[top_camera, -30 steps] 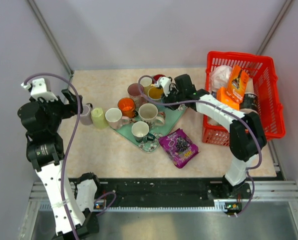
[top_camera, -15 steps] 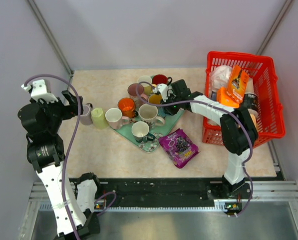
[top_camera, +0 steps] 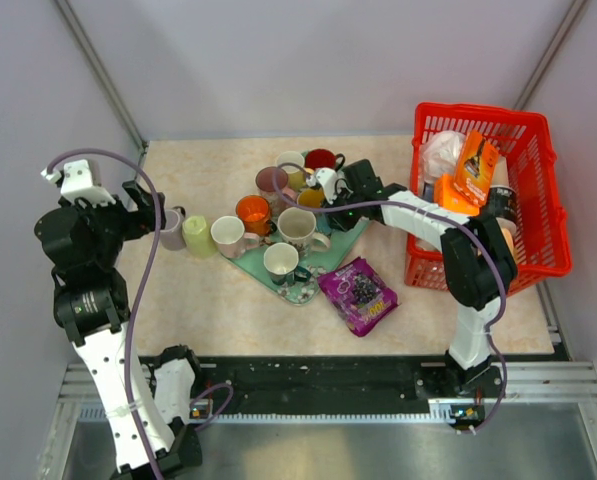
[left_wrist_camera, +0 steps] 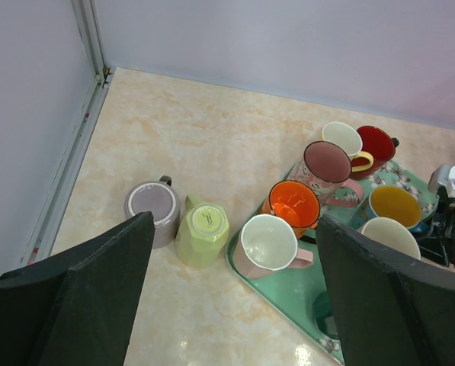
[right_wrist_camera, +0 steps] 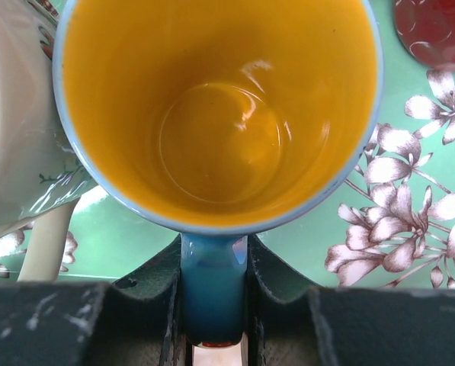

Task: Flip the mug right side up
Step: Place the cup on the tray.

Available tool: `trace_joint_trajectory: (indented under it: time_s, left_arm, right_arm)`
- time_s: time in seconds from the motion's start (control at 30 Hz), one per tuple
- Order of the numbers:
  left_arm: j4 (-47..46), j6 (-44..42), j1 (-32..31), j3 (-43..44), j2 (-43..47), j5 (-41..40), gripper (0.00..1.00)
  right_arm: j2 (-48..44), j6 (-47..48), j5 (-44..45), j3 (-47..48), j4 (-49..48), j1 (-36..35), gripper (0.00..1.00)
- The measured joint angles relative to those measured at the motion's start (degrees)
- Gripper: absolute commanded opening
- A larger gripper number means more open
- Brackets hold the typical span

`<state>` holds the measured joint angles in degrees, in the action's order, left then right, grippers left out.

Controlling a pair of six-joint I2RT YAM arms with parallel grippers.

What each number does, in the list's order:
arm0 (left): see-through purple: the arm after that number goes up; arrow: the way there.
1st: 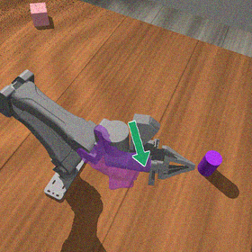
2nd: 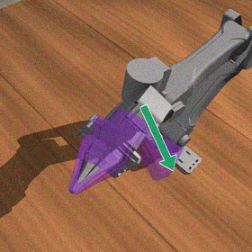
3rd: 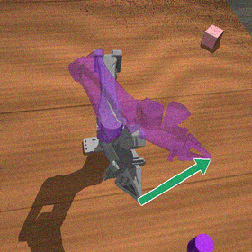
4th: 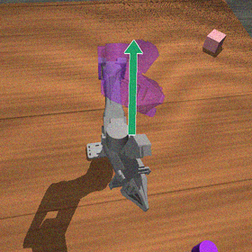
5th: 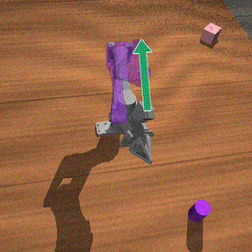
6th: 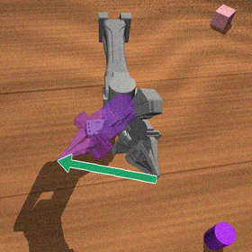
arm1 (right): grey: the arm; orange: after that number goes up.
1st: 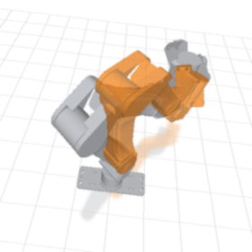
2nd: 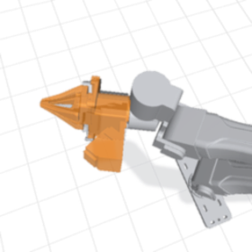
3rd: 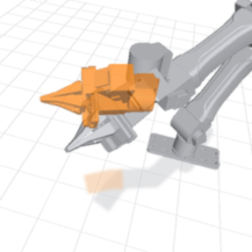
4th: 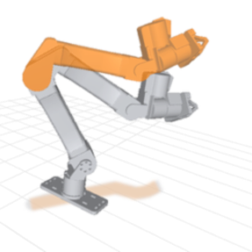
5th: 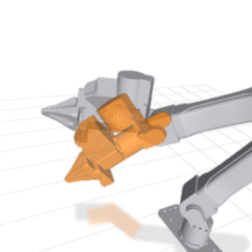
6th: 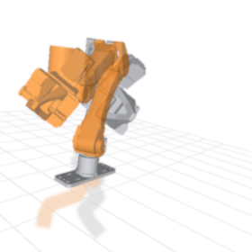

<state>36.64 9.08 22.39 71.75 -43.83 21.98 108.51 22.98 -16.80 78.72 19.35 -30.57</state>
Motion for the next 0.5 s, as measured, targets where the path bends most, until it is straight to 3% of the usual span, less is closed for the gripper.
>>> trace_joint_trajectory:
  time_s: [0.5]
  left_arm:
    - [-0.3,0.5,0.1,-0.2,-0.9,1.2,0.91]
  right_arm:
    - [1.9,-2.7,3.3,5.8,8.6,-2.4,0.30]
